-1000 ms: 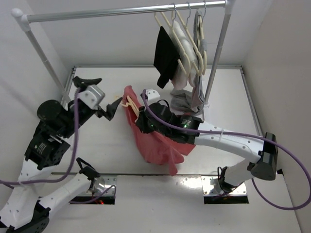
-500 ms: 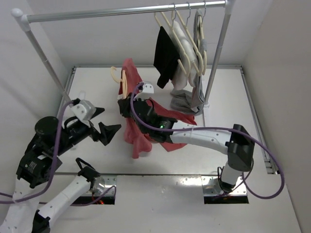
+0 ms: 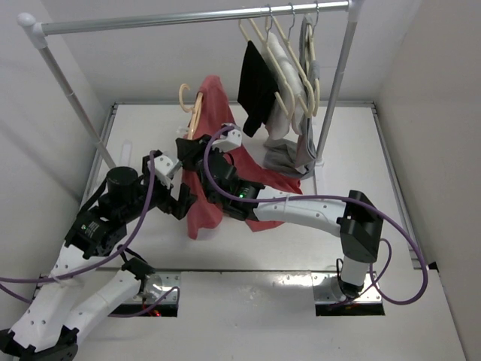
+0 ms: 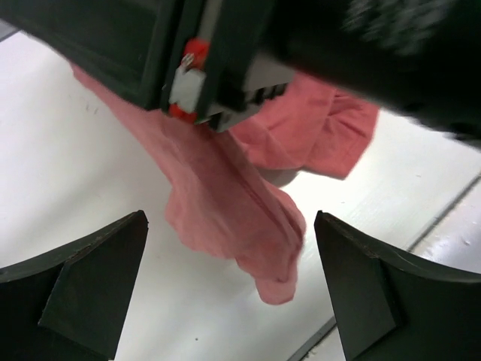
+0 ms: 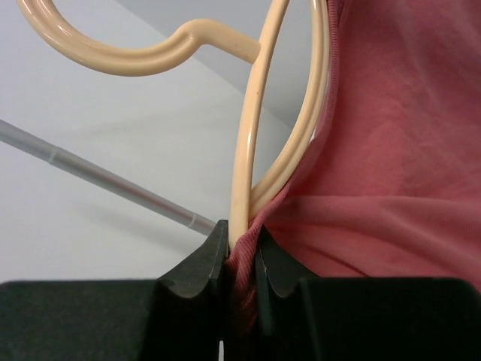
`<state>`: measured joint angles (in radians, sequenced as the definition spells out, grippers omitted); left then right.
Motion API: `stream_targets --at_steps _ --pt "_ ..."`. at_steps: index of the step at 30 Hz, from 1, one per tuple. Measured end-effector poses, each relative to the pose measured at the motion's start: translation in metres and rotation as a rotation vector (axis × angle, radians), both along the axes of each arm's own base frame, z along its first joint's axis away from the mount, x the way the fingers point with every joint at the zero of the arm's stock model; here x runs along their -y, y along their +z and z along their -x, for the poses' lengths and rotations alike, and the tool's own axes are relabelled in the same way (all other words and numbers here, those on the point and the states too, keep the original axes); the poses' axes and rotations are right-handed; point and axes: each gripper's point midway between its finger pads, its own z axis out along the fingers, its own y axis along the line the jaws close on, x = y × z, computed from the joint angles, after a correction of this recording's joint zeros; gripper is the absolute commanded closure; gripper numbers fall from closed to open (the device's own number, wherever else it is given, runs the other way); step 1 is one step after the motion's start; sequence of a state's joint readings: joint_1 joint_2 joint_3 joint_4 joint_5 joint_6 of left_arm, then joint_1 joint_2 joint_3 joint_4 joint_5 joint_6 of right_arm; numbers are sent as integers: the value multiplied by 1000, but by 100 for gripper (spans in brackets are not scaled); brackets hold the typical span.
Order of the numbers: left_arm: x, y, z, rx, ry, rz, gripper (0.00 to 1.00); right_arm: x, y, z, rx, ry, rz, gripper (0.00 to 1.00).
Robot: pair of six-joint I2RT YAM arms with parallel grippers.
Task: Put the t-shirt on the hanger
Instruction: Place tshirt on hanger
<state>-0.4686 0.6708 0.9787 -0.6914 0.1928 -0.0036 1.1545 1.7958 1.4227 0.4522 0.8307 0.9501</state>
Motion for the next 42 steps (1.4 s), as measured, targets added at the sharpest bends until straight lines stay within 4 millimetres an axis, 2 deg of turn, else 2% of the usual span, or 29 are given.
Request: stream_targets --at_steps 4,11,13,14,16,17,19,20,21,22,32,35,36,42 --pt "-6 -13 -10 3 46 -33 1 -3 3 1 -19 9 -62 100" --pt "-6 -14 -26 47 84 -30 1 -11 -5 6 -88 49 -137 100" --pt "-5 -15 -34 53 92 -36 10 -13 -6 7 -100 61 -149 100" --pt "-4 -14 -36 59 92 -37 23 -14 -7 8 -104 64 -154 100" --pt "-2 -15 -40 63 89 -39 37 -14 -10 8 -112 69 -159 100" --pt "-1 -17 -42 62 89 -44 50 -15 -13 9 -120 78 -163 100" --pt "2 -26 -44 52 74 -59 65 -16 -18 9 -133 83 -164 100" --pt "2 -30 -45 49 67 -68 87 -14 -22 8 -140 76 -156 100" --pt "1 -32 -45 40 80 -65 97 -9 -26 3 -148 50 -154 100" --pt "-4 -31 -50 54 107 -73 100 -7 -29 0 -161 49 -175 100" --pt "-9 -32 -54 48 146 -75 100 -9 -32 -6 -176 73 -191 100" --pt "-13 -34 -54 31 176 -71 100 -13 -34 -8 -182 94 -187 81" --pt "-15 -34 -54 25 191 -71 100 -15 -34 -8 -183 100 -188 68" --pt "-25 -28 -57 21 255 -41 100 -8 -55 -22 -202 89 -99 50"
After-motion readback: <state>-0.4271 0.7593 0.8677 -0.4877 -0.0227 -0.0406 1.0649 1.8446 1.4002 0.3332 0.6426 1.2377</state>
